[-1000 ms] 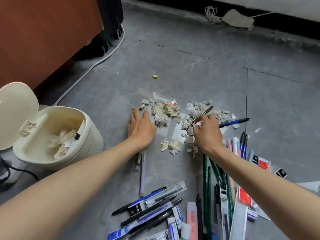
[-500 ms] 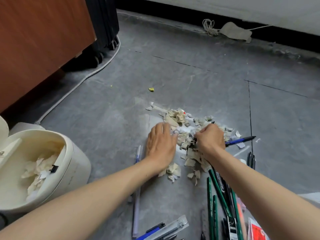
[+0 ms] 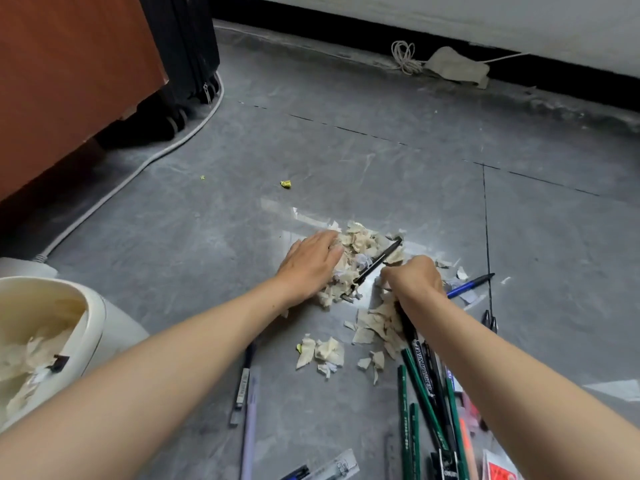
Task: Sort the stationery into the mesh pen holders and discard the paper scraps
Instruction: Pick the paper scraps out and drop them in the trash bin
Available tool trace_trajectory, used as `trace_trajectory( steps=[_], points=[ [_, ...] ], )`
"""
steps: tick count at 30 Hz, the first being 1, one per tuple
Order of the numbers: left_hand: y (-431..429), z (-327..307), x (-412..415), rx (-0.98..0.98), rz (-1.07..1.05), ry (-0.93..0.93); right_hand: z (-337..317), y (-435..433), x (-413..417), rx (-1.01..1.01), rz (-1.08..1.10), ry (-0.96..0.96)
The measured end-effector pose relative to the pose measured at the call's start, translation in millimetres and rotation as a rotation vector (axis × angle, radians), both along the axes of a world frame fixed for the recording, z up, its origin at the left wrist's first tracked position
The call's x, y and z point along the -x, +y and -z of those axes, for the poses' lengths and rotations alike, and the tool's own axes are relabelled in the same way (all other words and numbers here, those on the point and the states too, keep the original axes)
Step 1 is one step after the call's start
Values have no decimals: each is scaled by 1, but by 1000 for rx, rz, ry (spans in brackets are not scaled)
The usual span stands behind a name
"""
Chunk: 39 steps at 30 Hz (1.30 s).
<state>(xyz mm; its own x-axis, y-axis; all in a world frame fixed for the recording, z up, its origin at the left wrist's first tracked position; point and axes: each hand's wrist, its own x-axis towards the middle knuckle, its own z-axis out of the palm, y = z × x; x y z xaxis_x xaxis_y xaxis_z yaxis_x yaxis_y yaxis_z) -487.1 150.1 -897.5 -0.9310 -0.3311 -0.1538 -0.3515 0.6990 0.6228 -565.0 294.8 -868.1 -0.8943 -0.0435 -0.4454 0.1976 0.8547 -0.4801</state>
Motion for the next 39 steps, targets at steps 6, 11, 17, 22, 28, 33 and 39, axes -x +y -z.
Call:
trace_trajectory(
  steps=[6,11,17,22,28,33,39],
  points=[
    [2,-5,3,145,-153,96,15,-15,-7,59,1,107],
    [6,-9,-14,-97,22,121,12,-23,-3,40,-31,96],
    [-7,-17,-40,34,-295,7,13,-21,-3,284,102,-29],
    [5,-19,-71,181,-304,-167,1,-20,-10,392,185,13],
    [33,-19,-68,-271,-231,-129,-19,-8,-15,491,85,-111],
    [40,-25,-75,-115,-226,-174,-39,30,-33,465,-1,-230],
    [67,-29,-89,-140,16,-386,-35,78,-58,243,-229,-215]
  ],
)
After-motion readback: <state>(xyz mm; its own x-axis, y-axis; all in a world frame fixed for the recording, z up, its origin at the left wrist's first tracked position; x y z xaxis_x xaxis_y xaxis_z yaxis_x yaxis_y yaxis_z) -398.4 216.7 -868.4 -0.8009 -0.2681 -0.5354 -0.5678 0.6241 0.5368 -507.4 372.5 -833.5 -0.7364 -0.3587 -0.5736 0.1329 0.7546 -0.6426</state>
